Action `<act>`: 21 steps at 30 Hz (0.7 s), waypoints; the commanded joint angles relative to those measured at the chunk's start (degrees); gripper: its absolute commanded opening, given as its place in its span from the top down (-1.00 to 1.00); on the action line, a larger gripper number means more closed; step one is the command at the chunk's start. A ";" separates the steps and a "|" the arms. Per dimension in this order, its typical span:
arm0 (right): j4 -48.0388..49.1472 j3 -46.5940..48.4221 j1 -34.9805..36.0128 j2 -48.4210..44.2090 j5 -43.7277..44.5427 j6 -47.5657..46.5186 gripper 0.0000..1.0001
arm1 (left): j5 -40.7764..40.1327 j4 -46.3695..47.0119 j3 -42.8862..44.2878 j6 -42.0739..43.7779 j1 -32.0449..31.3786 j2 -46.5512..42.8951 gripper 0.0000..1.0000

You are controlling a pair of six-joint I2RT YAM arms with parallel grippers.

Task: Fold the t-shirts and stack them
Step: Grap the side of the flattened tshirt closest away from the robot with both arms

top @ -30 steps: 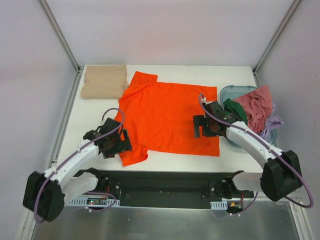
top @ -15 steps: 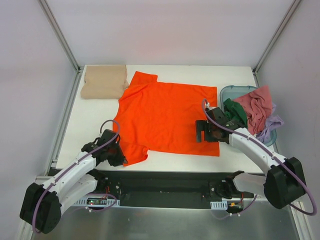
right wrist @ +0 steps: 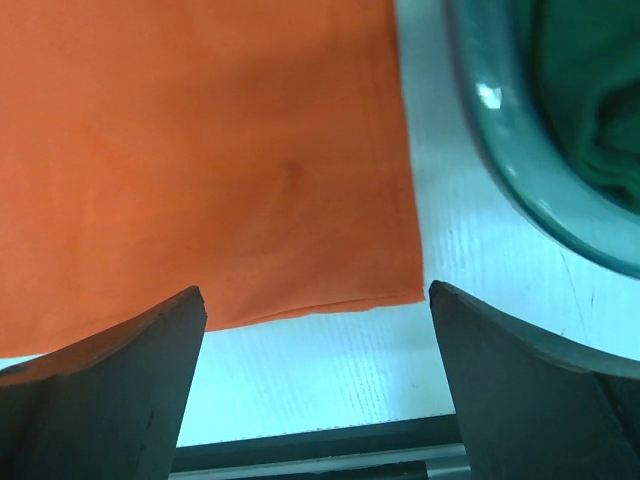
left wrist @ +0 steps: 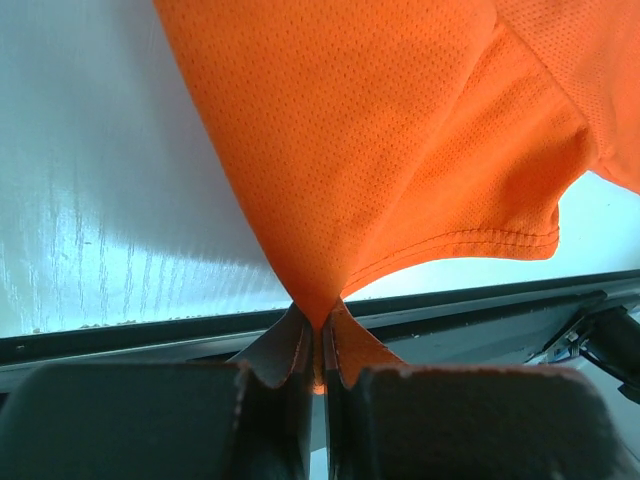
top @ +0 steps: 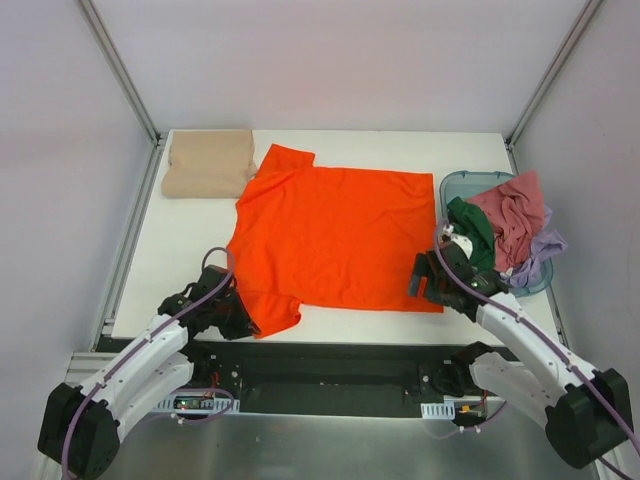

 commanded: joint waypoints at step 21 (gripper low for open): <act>1.59 -15.52 -1.69 -14.61 3.26 19.51 -0.39 | -0.64 -3.48 -0.51 -3.24 -0.08 -1.61 1.00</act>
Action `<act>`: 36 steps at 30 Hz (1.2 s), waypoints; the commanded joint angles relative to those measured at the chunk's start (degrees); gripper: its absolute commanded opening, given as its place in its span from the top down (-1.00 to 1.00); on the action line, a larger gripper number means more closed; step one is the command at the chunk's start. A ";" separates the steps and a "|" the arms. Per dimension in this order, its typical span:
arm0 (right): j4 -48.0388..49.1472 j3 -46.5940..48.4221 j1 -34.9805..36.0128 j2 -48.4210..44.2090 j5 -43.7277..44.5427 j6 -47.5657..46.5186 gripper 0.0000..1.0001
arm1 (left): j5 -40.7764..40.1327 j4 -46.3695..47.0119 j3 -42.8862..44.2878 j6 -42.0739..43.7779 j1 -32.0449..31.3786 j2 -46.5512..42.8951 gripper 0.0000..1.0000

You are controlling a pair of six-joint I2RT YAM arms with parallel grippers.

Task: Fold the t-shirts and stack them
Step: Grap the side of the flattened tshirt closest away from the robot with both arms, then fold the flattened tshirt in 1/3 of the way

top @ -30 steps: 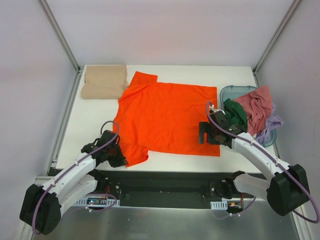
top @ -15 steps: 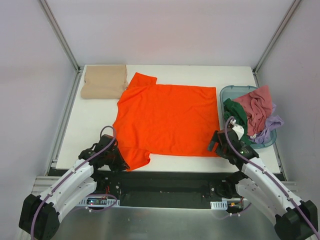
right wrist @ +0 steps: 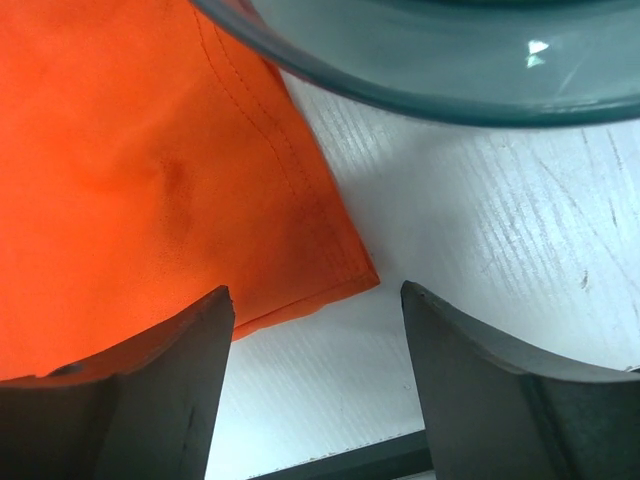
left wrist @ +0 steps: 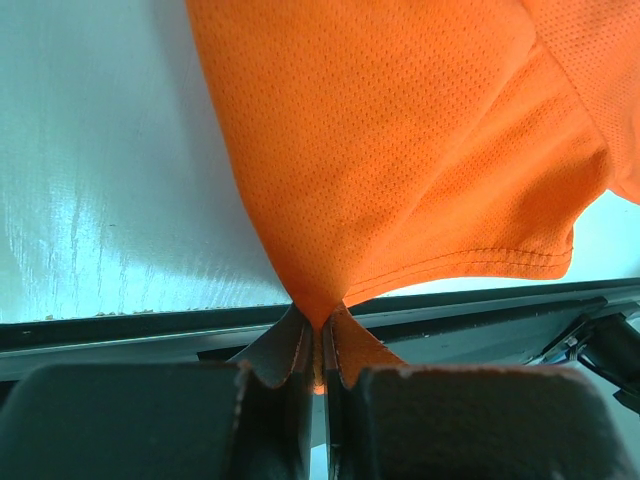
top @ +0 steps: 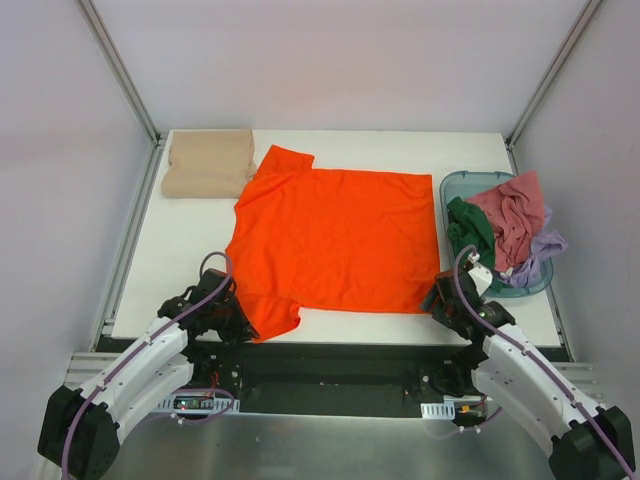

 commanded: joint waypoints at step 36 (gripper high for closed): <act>3.94 21.63 -3.91 17.71 -1.81 -6.06 0.99 | 2.33 9.91 32.05 7.25 5.37 26.03 1.00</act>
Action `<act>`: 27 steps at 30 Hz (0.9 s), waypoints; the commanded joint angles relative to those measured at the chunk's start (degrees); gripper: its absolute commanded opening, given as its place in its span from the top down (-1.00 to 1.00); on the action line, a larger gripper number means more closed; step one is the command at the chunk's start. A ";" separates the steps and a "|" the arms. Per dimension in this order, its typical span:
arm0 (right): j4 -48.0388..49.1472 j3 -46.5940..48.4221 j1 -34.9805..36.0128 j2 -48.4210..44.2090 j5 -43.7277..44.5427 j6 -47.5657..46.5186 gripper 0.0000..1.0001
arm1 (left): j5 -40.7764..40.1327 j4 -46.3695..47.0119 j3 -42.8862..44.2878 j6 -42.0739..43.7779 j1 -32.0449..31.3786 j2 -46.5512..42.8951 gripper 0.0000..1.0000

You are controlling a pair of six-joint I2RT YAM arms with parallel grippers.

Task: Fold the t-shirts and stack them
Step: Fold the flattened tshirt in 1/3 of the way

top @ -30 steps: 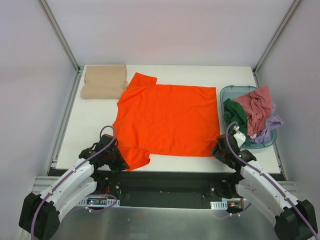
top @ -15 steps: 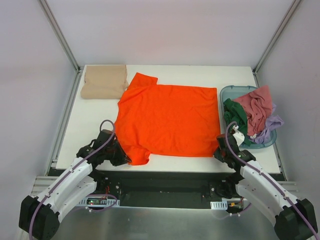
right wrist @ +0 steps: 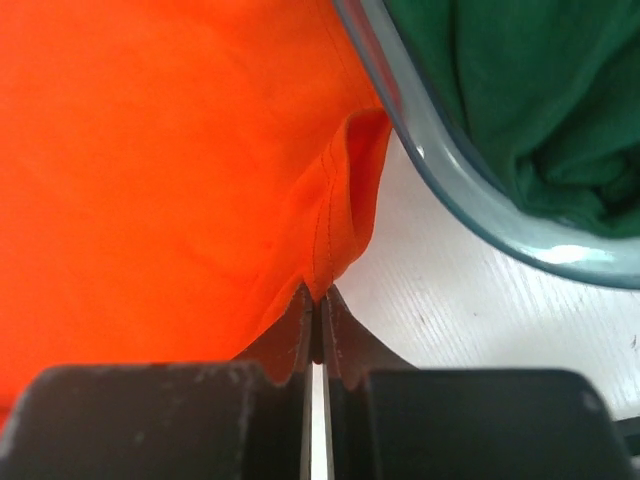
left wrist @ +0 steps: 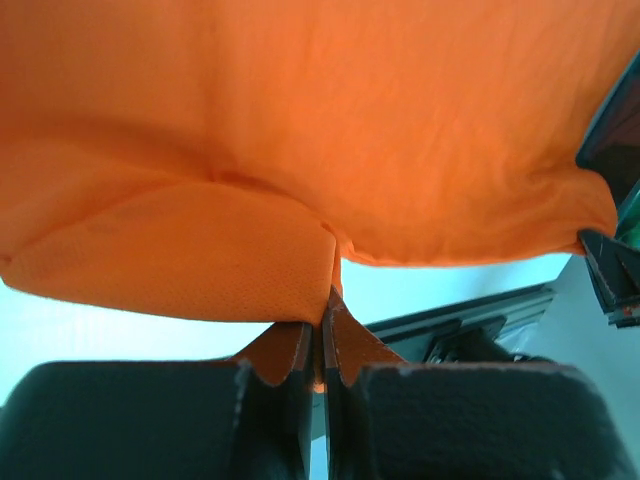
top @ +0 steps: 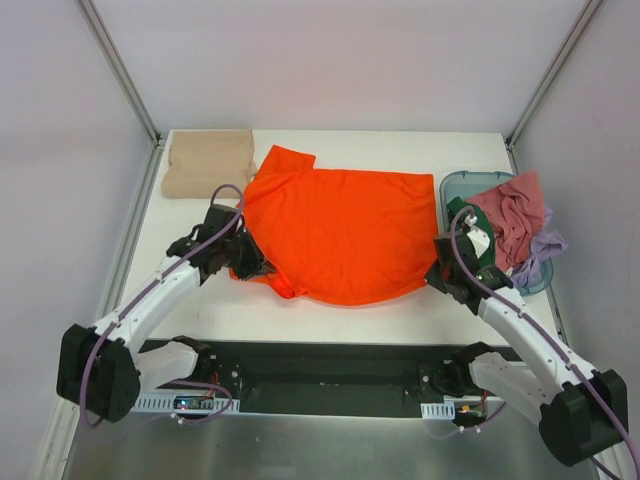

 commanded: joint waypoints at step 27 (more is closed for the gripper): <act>5.24 26.31 -10.36 29.65 -2.81 -14.61 0.98 | -3.02 2.97 30.29 11.43 9.52 31.29 1.00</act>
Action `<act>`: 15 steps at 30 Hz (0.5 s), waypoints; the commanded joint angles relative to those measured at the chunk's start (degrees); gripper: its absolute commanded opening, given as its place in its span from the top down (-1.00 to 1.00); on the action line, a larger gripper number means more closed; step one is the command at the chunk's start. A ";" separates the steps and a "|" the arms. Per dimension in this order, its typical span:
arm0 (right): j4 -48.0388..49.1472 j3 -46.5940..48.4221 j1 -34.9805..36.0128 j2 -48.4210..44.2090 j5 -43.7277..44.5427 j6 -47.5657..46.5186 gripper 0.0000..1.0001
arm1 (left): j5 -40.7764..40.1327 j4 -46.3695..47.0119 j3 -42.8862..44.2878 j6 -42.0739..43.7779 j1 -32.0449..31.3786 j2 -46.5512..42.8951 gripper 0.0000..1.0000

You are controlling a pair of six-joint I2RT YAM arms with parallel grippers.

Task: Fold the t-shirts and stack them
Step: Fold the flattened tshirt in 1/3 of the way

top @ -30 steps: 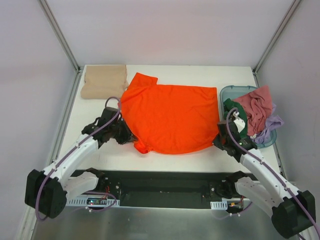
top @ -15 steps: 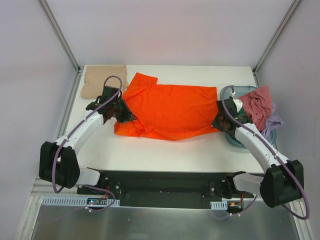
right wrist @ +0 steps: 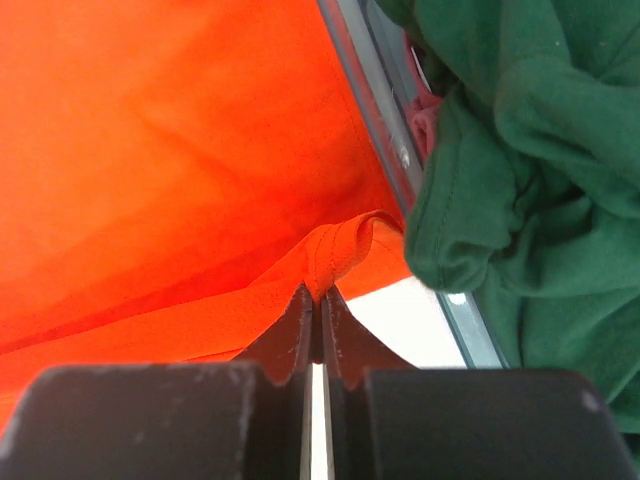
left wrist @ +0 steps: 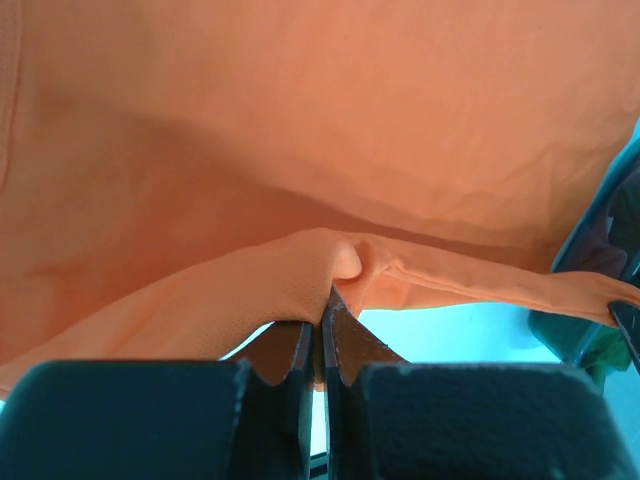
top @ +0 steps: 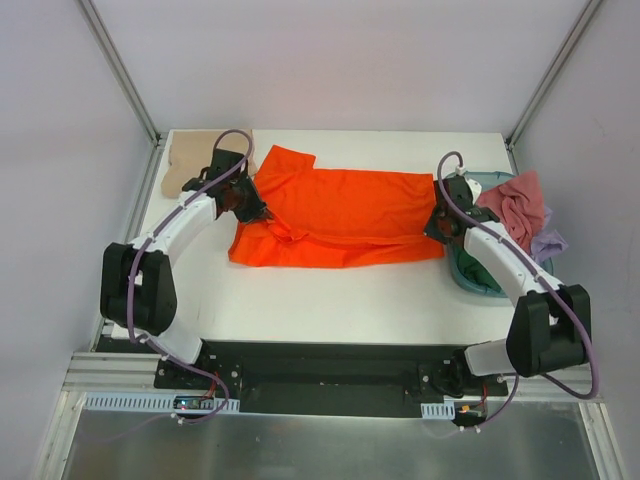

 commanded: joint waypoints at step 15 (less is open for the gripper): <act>6.97 7.23 -2.00 10.75 -1.64 -3.47 0.74 | -4.49 0.65 9.71 4.18 2.49 12.46 0.34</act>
